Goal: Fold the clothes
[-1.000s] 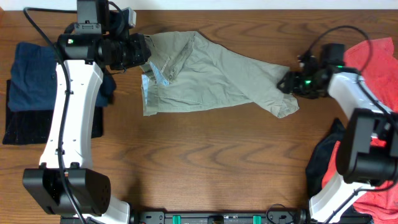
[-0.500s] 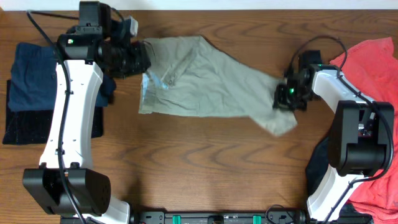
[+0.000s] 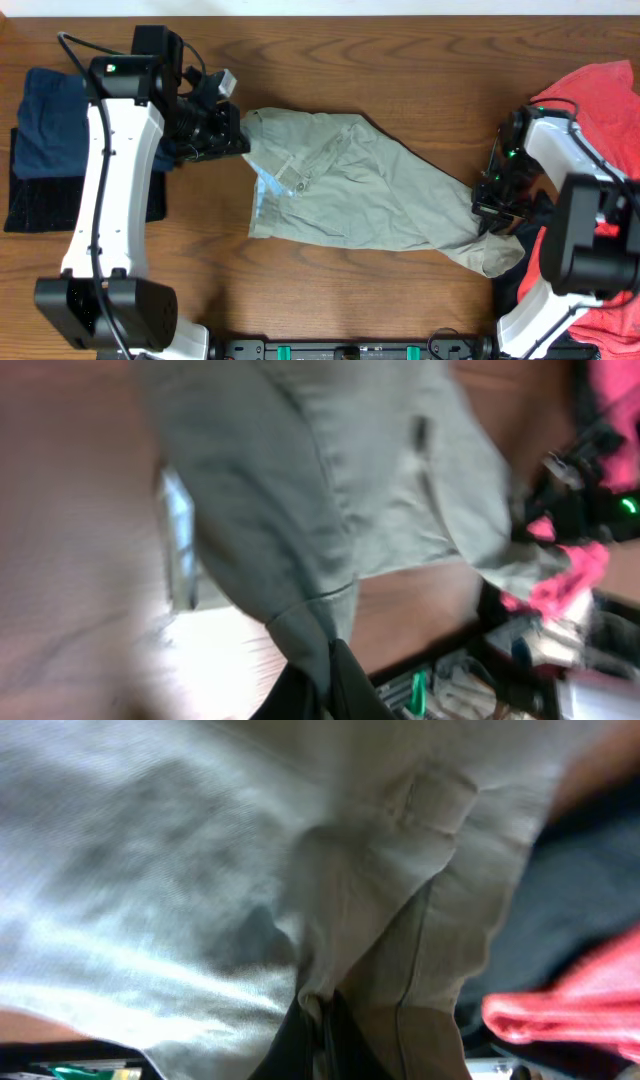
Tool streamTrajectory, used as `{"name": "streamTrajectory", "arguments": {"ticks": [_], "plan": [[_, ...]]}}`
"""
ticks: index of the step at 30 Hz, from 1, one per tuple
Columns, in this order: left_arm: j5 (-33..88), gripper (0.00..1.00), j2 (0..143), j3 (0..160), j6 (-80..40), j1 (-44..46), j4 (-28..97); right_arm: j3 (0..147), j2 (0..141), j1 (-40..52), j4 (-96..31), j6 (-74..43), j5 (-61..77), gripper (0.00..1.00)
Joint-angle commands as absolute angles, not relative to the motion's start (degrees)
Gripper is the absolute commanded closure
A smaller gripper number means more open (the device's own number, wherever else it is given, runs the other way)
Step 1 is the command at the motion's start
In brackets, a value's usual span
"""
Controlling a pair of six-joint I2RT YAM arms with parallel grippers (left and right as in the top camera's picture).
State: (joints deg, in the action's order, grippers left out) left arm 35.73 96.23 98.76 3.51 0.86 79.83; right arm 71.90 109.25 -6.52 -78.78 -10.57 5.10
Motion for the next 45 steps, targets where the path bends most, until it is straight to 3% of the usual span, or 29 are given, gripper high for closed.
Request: {"name": "streamTrajectory", "arguments": {"ticks": [1, 3, 5, 8, 14, 17, 22, 32, 39, 45], "plan": [[44.6, 0.94, 91.3, 99.6, 13.1, 0.7, 80.3, 71.9, 101.8, -6.7, -80.1, -11.7, 3.2, 0.97], [44.6, 0.94, 89.7, 99.6, 13.3, 0.7, 80.5, 71.9, 98.1, -6.7, -79.9, -11.3, 3.4, 0.89], [44.6, 0.94, 88.4, 99.6, 13.3, 0.8, 81.1, 71.9, 94.5, -6.7, -77.8, -10.1, 4.6, 0.62], [46.0, 0.94, 86.8, 99.6, 16.3, 2.3, 82.3, 71.9, 90.5, -6.7, -71.5, -8.7, 10.3, 0.39], [52.3, 0.94, 85.3, 99.6, 24.2, 10.6, 82.7, 71.9, 88.6, -4.1, -54.4, 8.1, 34.4, 0.36], [51.9, 0.94, 85.3, 99.6, 27.1, 16.0, 83.6, 71.9, 90.4, -0.8, -46.4, 9.3, 35.6, 0.33], [47.5, 0.94, 85.3, 99.6, 27.2, 21.3, 84.6, 71.9, 96.4, 4.1, -36.2, 7.1, 35.9, 0.18], [47.3, 0.94, 85.3, 99.6, 28.1, 22.4, 89.1, 71.9, 112.0, 12.3, -19.4, 2.6, 50.6, 0.11], [47.2, 0.94, 85.3, 99.6, 28.1, 22.4, 89.6, 71.9, 116.2, 15.7, -15.0, 2.6, 62.8, 0.08], [46.2, 0.94, 85.3, 99.6, 28.1, 22.4, 89.5, 71.9, 116.3, 16.3, -15.5, 3.6, 69.5, 0.43]]}}
